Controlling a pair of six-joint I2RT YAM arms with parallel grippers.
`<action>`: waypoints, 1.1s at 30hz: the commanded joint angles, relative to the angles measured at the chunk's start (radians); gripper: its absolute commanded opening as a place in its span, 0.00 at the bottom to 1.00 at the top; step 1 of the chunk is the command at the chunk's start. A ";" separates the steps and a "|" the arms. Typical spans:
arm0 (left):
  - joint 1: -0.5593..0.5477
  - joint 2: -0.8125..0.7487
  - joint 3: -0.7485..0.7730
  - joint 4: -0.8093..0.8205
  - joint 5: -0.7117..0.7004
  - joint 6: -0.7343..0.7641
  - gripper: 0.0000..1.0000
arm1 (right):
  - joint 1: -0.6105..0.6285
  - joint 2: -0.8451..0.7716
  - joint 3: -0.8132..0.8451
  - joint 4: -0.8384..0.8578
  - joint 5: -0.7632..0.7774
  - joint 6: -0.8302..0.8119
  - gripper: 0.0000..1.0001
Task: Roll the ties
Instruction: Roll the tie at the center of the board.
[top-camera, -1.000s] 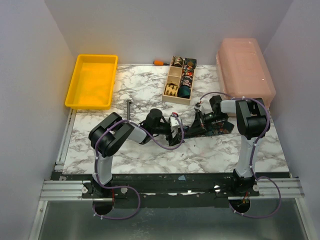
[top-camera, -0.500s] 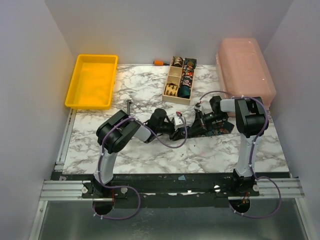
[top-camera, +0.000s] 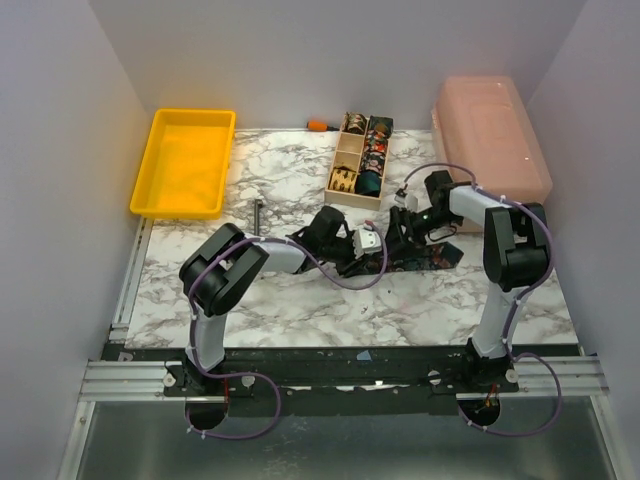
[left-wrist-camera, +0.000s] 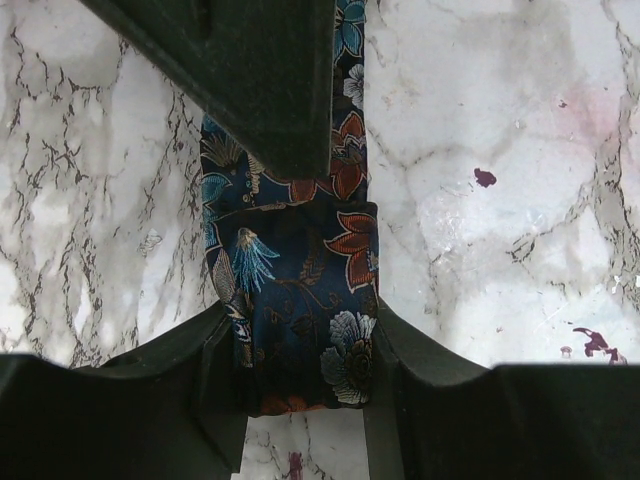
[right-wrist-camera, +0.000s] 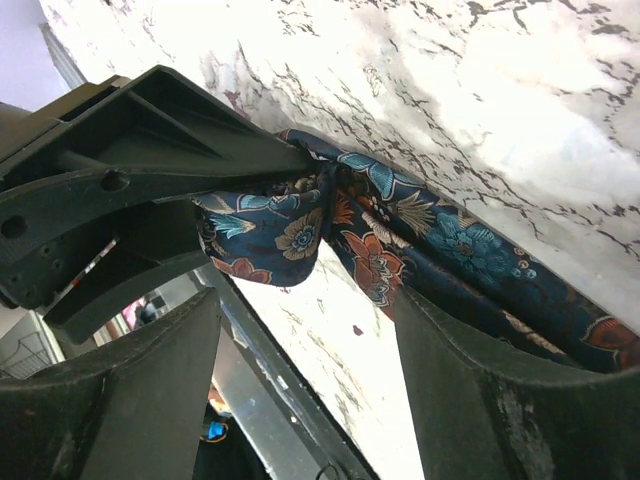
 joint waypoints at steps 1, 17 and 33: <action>-0.002 0.021 0.010 -0.211 -0.079 0.033 0.08 | 0.053 -0.011 0.004 0.035 0.066 0.053 0.70; -0.011 0.026 0.018 -0.219 -0.088 0.033 0.26 | 0.113 0.077 -0.025 0.109 0.181 0.058 0.00; 0.082 -0.274 -0.169 0.152 0.156 -0.231 0.98 | 0.036 0.255 -0.004 0.014 0.100 -0.174 0.00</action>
